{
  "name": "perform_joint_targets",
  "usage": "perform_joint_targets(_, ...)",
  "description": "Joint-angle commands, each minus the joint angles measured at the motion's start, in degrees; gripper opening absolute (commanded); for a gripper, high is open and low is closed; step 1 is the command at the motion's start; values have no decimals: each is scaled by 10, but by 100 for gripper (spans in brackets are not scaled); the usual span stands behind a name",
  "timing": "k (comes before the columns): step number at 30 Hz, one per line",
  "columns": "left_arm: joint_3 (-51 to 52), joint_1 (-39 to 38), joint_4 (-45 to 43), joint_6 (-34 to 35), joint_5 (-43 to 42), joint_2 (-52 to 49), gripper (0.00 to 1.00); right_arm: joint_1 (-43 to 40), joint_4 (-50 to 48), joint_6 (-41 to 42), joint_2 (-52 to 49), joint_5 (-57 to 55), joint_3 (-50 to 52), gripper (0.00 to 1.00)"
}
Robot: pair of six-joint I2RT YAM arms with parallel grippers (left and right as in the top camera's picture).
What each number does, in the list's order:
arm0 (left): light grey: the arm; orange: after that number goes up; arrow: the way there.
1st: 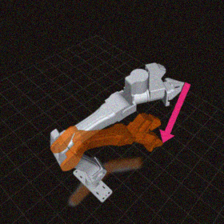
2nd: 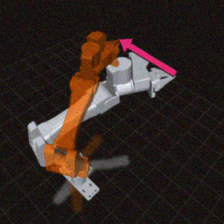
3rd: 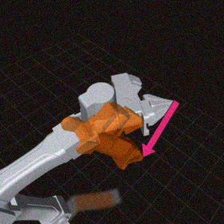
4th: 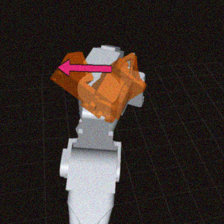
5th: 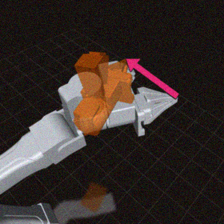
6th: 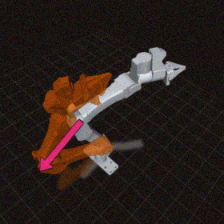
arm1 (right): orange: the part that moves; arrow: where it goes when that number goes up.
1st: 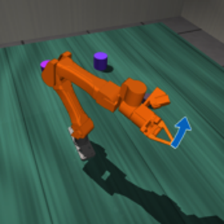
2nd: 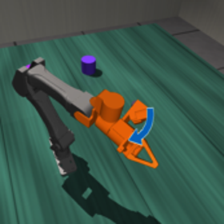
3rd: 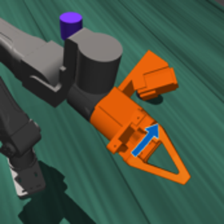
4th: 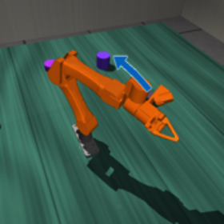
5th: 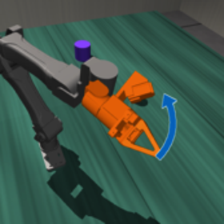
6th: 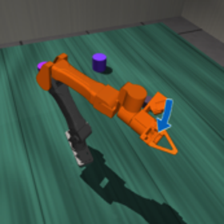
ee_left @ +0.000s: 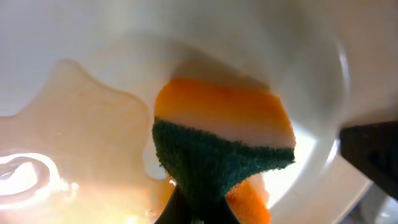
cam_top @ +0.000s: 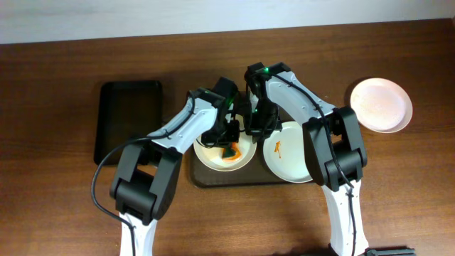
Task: Clean dirty plates on tray and stack at the side
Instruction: 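Scrub the left plate with the sponge in the left gripper, then carry the plate with the right gripper and stack it on the first plate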
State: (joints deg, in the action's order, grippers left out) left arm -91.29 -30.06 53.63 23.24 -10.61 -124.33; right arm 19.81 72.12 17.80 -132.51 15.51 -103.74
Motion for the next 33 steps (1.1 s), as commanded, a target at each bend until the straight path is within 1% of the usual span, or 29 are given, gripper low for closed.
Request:
perform_joint_targets(1,32,13,20,-3,184,-23,0,-3,1,7,-6,-26,7,4)
perform_joint_targets(2,31,24,22,-3,208,-23,0,-3,4,7,-6,-27,7,4)
perform_joint_targets(5,22,49,33,-3,229,-23,0,-3,8,4,-6,-28,7,4)
perform_joint_targets(8,-19,80,72,-5,252,-22,0,-3,10,5,-6,-43,7,4)
perform_joint_targets(10,-77,90,117,-5,270,-22,0,-3,10,5,-6,-59,7,4)
perform_joint_targets(13,-171,91,171,-5,274,-20,0,-3,9,5,-6,-59,5,4)
perform_joint_targets(16,-282,92,224,-5,273,-19,0,-3,16,5,2,-62,-22,4)
perform_joint_targets(18,-329,103,243,-5,271,-19,0,-3,28,5,19,-81,-51,4)
perform_joint_targets(19,-345,121,247,-5,263,-19,0,-3,42,5,32,-99,-73,4)
perform_joint_targets(22,-343,168,249,-6,232,-19,0,-2,64,5,65,-159,-115,4)
perform_joint_targets(23,-343,196,252,-5,217,-19,0,-2,69,5,83,-195,-127,4)
perform_joint_targets(25,-343,226,253,-6,215,-20,0,3,71,4,103,-244,-136,4)
perform_joint_targets(27,-343,274,253,-6,214,-23,0,23,74,-10,136,-337,-140,4)
perform_joint_targets(28,-341,289,251,-6,211,-24,0,41,76,-10,152,-400,-140,4)
perform_joint_targets(30,-330,306,242,-23,201,-24,0,72,79,-10,170,-483,-140,4)
perform_joint_targets(31,-314,314,227,-46,178,-24,0,99,83,-10,180,-548,-140,4)
perform_joint_targets(33,-283,321,202,-78,142,-24,0,135,87,-10,186,-619,-140,4)
